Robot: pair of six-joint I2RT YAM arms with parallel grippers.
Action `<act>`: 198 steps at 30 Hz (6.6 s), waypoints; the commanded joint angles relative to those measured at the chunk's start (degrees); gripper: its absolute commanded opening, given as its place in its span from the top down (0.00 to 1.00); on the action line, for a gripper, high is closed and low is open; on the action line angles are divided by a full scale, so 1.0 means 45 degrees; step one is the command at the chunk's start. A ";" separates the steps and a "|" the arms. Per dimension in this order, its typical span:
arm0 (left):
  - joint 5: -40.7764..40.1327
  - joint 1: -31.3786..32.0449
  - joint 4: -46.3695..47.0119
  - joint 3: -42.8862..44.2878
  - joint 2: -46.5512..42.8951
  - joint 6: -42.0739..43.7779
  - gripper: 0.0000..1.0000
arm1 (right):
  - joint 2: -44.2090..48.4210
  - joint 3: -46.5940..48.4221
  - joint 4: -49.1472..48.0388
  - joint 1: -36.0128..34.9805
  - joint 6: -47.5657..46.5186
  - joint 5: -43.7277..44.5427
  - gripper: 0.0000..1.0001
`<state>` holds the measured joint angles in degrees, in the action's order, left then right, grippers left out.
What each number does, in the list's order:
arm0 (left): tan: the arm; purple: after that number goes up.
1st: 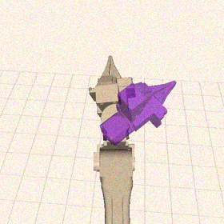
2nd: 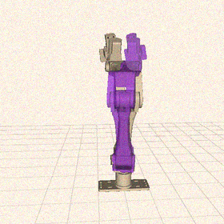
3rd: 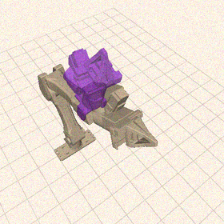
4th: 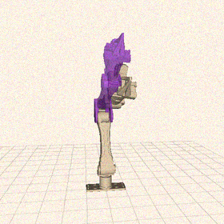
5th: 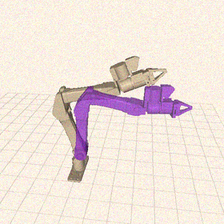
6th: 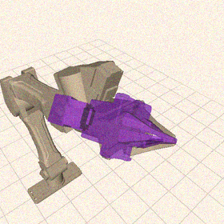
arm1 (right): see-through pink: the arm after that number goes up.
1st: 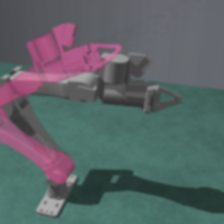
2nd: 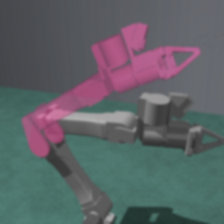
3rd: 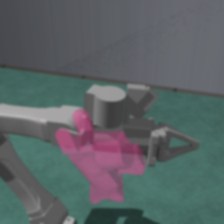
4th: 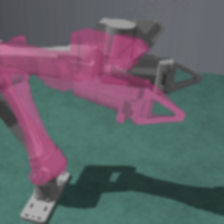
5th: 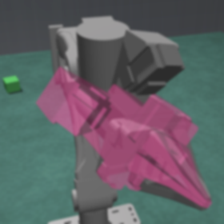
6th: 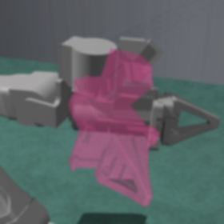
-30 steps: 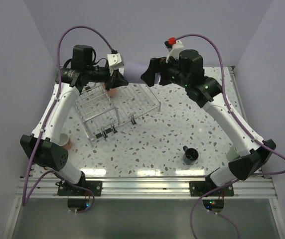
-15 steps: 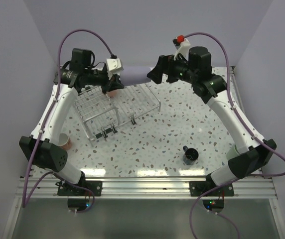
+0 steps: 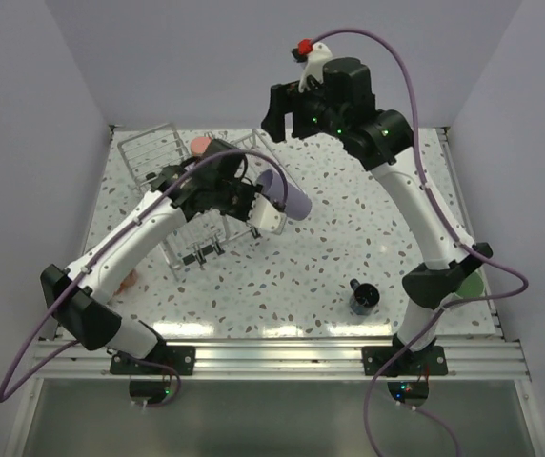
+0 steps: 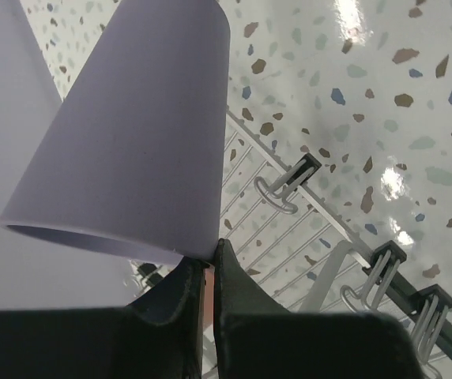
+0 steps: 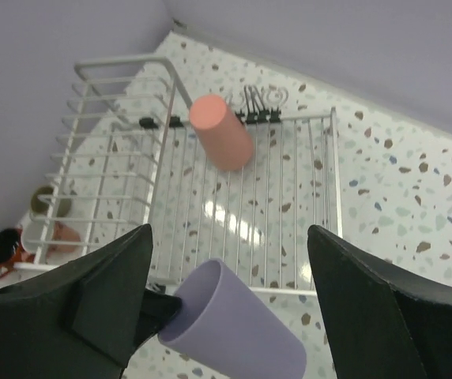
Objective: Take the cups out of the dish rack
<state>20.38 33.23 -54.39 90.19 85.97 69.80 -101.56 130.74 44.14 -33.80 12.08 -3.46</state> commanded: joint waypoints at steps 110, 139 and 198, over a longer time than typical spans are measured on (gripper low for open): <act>-0.5018 0.0837 0.4450 -0.0687 -0.0297 -0.6195 0.00 | 1.2743 -1.3384 0.8747 1.0500 0.7333 1.0655 1.00; -0.5232 0.0857 0.4431 -0.0785 -0.0394 -0.5765 0.00 | 1.3311 -1.6318 0.7125 1.0500 0.9621 1.0769 0.75; -0.2654 -0.5198 0.0817 0.7672 0.8941 -0.9555 0.08 | 1.1904 -1.3565 0.2926 1.0480 0.3957 0.7039 0.21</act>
<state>8.78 10.35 -50.35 124.62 126.63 26.65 -48.25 67.48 59.44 13.19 30.74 28.73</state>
